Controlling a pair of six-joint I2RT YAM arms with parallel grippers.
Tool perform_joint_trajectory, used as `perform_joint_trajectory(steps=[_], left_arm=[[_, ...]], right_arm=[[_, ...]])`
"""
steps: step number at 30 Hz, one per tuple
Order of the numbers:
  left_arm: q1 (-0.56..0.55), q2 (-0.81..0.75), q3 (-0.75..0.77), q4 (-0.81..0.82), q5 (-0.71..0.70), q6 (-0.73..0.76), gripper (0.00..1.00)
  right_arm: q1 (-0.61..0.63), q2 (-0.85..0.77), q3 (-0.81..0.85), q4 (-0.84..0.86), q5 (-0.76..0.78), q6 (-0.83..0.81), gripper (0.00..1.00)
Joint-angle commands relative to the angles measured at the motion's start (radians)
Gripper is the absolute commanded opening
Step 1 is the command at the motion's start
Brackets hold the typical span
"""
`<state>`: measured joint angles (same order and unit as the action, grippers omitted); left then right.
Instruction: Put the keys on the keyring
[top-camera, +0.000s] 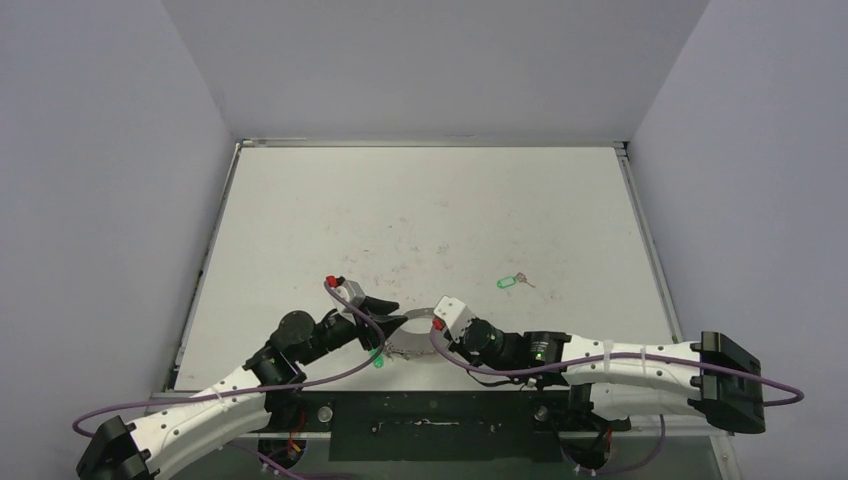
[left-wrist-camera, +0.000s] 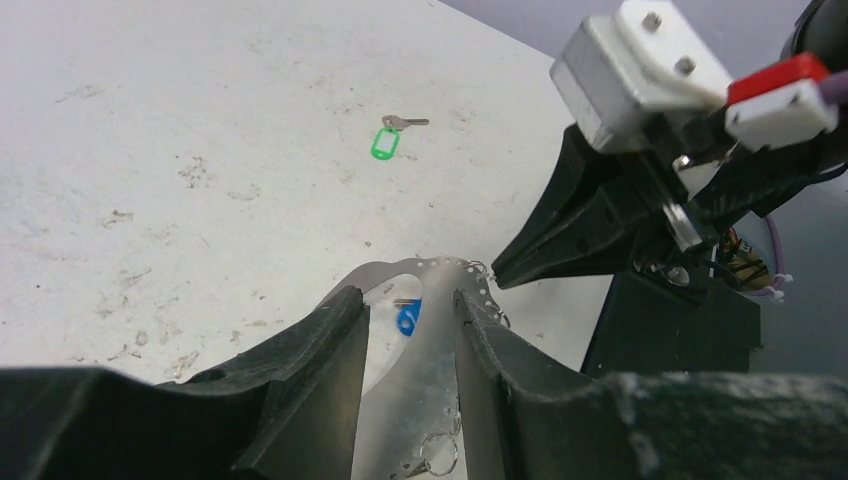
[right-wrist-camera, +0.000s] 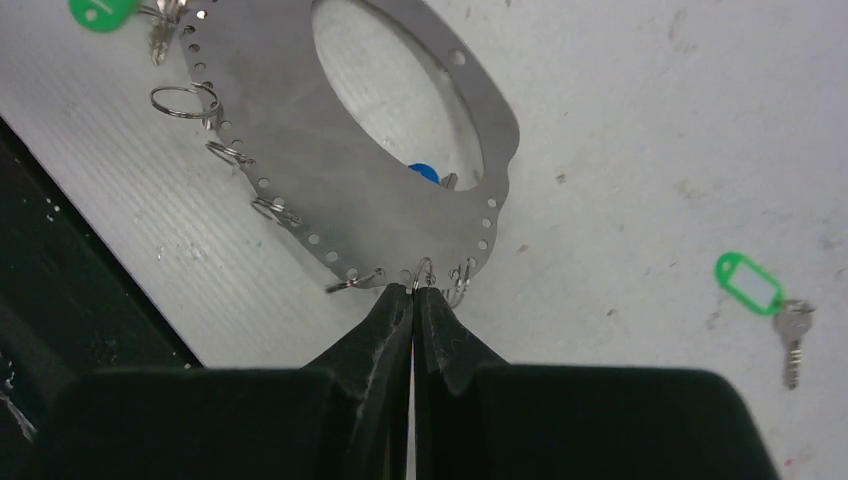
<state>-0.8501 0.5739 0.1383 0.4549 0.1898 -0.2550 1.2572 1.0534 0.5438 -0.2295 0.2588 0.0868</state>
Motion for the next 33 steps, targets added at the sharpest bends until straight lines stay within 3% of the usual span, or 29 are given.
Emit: perform_joint_trajectory(steps=[1,8,11,14,15,22,28,33], left_arm=[[-0.003,0.002,-0.002,0.011,-0.029,-0.051,0.35],[-0.003,0.016,-0.020,-0.055,-0.107,-0.192,0.35],[-0.003,0.028,-0.019,-0.111,-0.139,-0.280,0.35],[-0.003,0.041,-0.019,-0.150,-0.155,-0.339,0.35],[-0.002,0.045,-0.017,-0.166,-0.164,-0.358,0.36],[-0.003,0.082,0.008,-0.312,-0.226,-0.504,0.35],[-0.003,0.183,0.042,-0.406,-0.234,-0.615,0.34],[-0.001,0.281,0.073,-0.447,-0.226,-0.666,0.34]], right_arm=[[0.037,0.001,-0.087,0.206,0.063,0.210,0.00],[0.045,0.101,-0.160,0.405,0.073,0.251,0.00],[0.044,0.125,-0.157,0.434,0.065,0.259,0.20],[0.043,0.106,-0.158,0.452,0.066,0.283,0.52],[0.042,0.089,-0.160,0.456,0.073,0.293,0.59],[-0.024,-0.073,-0.175,0.386,0.114,0.367,0.85],[-0.227,-0.094,-0.144,0.233,-0.003,0.460,0.91],[-0.342,0.019,-0.117,0.214,-0.204,0.488,0.84]])
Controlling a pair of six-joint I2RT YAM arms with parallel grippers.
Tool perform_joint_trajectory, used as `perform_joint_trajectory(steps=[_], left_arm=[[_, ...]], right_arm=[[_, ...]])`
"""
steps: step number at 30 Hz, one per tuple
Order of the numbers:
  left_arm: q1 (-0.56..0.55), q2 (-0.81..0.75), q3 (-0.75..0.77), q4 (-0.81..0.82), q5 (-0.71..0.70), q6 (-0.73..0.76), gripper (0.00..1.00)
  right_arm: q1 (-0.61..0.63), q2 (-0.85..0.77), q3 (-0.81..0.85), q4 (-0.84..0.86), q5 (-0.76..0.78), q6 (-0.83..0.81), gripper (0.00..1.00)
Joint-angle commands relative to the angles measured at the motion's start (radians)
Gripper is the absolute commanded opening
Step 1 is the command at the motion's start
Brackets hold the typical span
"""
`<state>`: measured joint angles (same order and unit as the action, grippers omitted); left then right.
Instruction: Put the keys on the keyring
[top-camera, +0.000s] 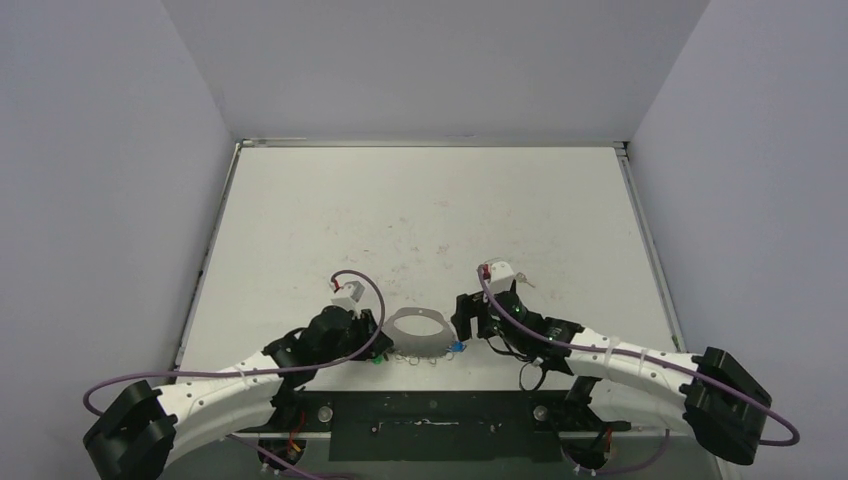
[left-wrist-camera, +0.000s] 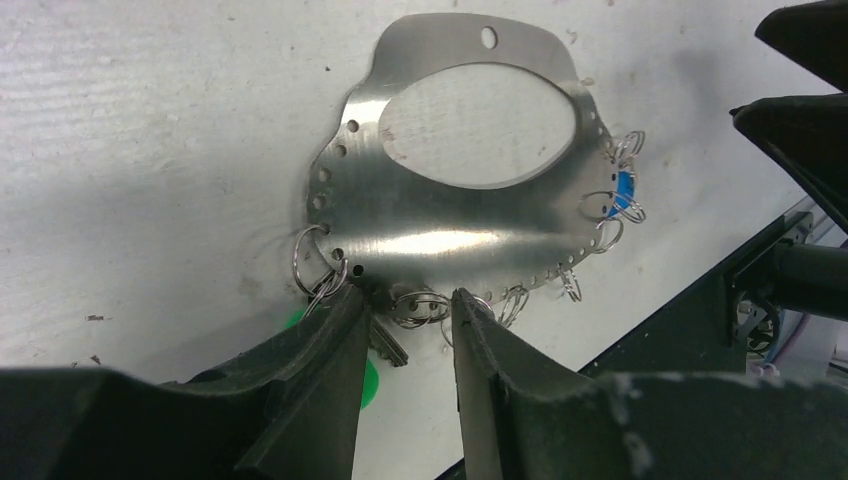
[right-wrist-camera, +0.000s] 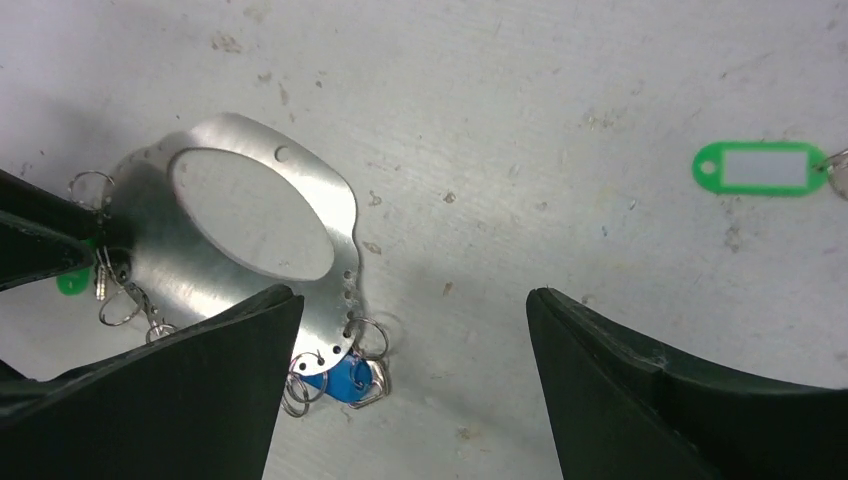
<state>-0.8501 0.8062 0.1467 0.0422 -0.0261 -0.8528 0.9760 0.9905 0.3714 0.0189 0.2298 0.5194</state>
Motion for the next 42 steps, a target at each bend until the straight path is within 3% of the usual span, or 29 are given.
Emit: perform_joint_trajectory(steps=[1,4,11,17,24,36,42], left_arm=[[-0.001,0.067,0.068,-0.031,-0.008,-0.075,0.33],[-0.001,0.121,0.078,-0.015,-0.008,-0.078,0.29],[0.010,0.218,0.122,0.004,-0.042,-0.036,0.18],[0.068,0.272,0.155,0.028,-0.054,0.030,0.11],[0.200,0.393,0.210,0.117,0.071,0.139,0.08],[0.214,0.800,0.490,0.189,0.278,0.369,0.07],[0.214,0.923,0.615,0.233,0.350,0.425,0.07]], right_arm=[[-0.076,0.116,0.063,-0.028,-0.212,0.058,0.80],[-0.100,0.216,0.087,0.008,-0.335,0.058,0.62],[-0.109,0.359,0.101,0.059,-0.454,0.086,0.28],[-0.110,0.356,0.070,0.065,-0.481,0.130,0.24],[-0.107,0.292,-0.003,0.069,-0.512,0.212,0.21],[-0.045,0.267,-0.116,0.259,-0.509,0.400,0.21],[-0.001,0.253,-0.090,0.252,-0.485,0.386,0.27]])
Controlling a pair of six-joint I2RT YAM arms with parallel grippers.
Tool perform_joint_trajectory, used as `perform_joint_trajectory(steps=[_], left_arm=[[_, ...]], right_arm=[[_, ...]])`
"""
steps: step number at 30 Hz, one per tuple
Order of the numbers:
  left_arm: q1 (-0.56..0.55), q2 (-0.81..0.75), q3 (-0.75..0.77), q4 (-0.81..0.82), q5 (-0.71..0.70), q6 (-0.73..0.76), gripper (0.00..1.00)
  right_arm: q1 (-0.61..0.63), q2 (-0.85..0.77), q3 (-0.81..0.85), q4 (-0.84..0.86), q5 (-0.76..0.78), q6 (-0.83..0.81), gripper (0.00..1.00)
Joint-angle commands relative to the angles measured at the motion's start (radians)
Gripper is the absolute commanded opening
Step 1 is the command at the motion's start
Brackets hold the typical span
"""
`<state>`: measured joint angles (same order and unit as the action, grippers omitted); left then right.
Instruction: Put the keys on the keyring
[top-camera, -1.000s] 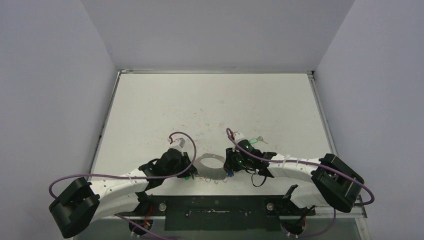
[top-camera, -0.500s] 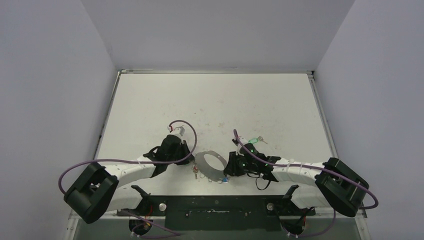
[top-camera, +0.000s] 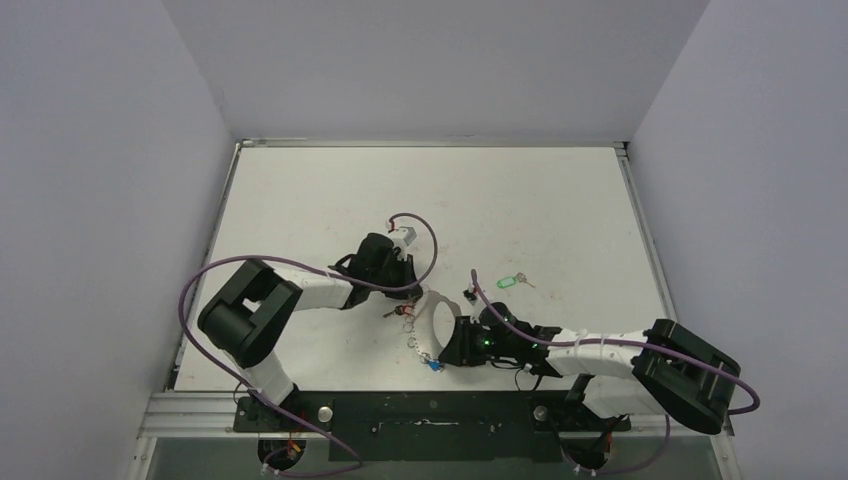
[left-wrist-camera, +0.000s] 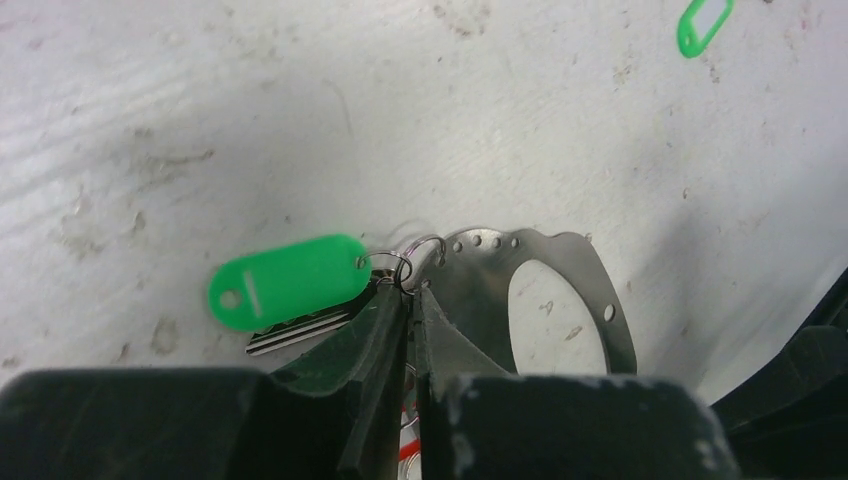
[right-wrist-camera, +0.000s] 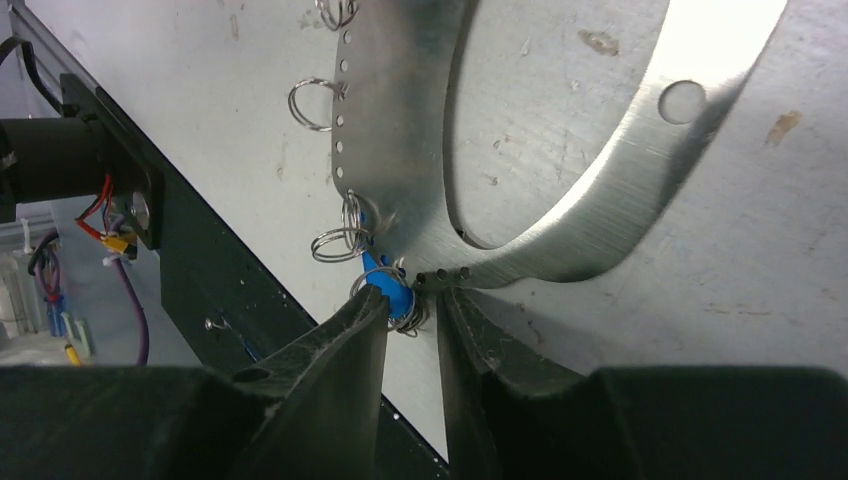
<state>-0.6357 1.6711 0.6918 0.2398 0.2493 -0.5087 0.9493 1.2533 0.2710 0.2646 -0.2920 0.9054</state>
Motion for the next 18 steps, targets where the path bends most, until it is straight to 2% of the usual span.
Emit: perform_joint_trajectory(steps=[1,6,10,15,18], left_arm=[[-0.001,0.065,0.085,0.035,0.082,0.092,0.07],[-0.001,0.018,0.117,0.013,0.093,0.158,0.09],[-0.002,-0.104,0.082,-0.010,0.074,0.169,0.18],[-0.029,-0.283,-0.020,-0.030,0.033,0.095,0.25],[-0.107,-0.391,-0.092,-0.040,-0.039,0.038,0.30]], right_arm=[[0.028,-0.027,0.023,-0.027,0.050,-0.023,0.29],[0.030,-0.192,0.099,-0.250,0.155,-0.241,0.35],[0.027,-0.316,0.135,-0.358,0.228,-0.416,0.38],[0.012,-0.371,0.153,-0.391,0.287,-0.462,0.38],[0.004,-0.359,0.158,-0.389,0.289,-0.447,0.39]])
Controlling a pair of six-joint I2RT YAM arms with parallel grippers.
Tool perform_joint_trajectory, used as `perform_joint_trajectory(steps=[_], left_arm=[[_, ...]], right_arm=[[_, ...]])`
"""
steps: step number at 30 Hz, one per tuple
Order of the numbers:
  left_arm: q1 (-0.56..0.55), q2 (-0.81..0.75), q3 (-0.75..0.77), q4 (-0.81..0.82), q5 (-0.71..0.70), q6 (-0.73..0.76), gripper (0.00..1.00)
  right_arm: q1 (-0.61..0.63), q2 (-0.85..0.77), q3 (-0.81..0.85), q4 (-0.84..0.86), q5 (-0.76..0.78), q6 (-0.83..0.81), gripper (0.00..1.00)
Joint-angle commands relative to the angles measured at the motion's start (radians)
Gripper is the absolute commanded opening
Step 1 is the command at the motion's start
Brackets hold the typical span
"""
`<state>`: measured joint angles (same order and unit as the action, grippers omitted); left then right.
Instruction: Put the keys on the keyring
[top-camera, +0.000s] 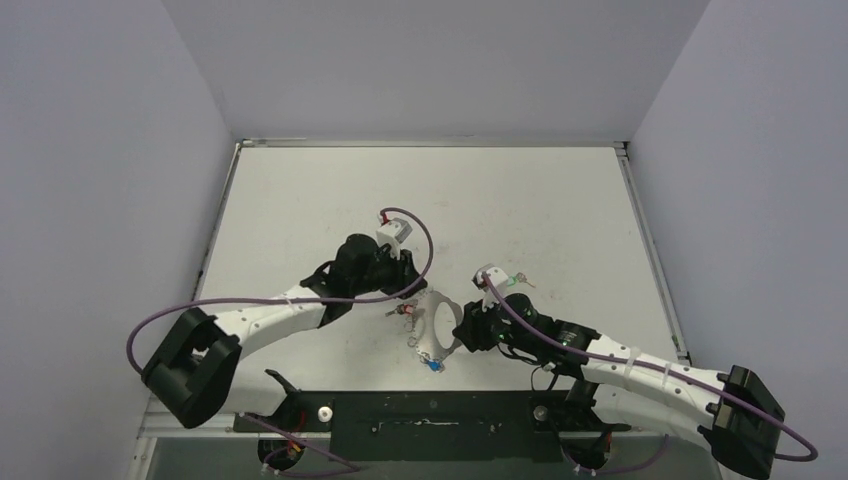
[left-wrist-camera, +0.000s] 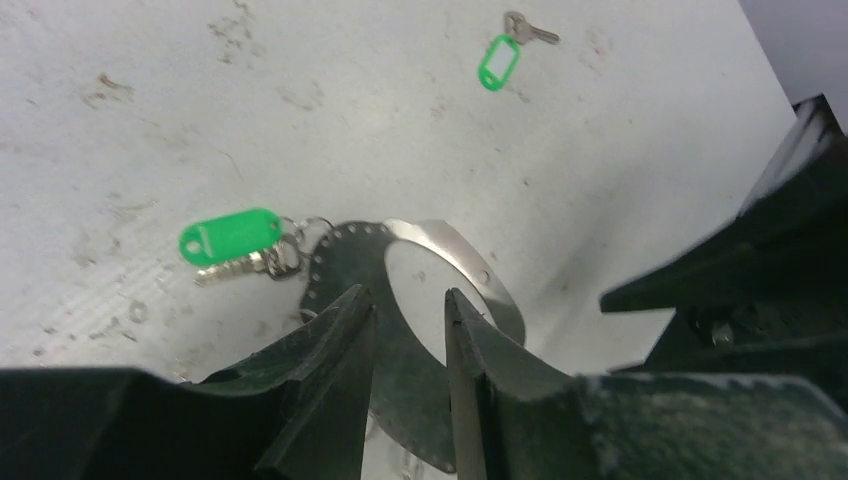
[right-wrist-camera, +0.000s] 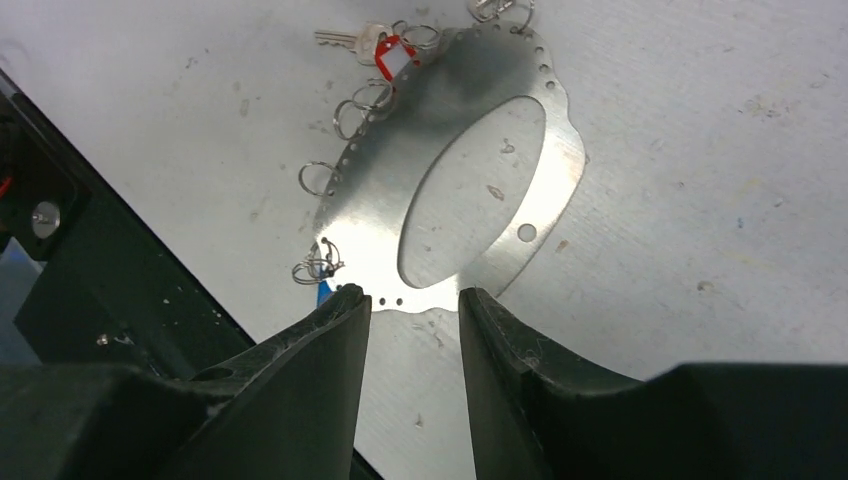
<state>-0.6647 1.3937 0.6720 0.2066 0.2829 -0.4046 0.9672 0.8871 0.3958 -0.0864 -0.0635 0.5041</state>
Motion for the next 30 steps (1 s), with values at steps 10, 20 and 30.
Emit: perform_joint_trajectory(steps=[10,20,30], left_arm=[[-0.361,-0.215,-0.179,-0.124,-0.286,-0.335,0.37],[-0.516,-0.087,-0.081,-0.301,-0.445,-0.353,0.37],[-0.520,-0.029,-0.052,-0.284,-0.408,-0.320,0.24]], right_arm=[[-0.033,0.105,0.041,-0.001,0.047,0.015,0.48],[-0.044,0.119,0.034,0.006,0.025,0.030,0.48],[-0.045,0.121,0.031,-0.006,0.030,0.031,0.48]])
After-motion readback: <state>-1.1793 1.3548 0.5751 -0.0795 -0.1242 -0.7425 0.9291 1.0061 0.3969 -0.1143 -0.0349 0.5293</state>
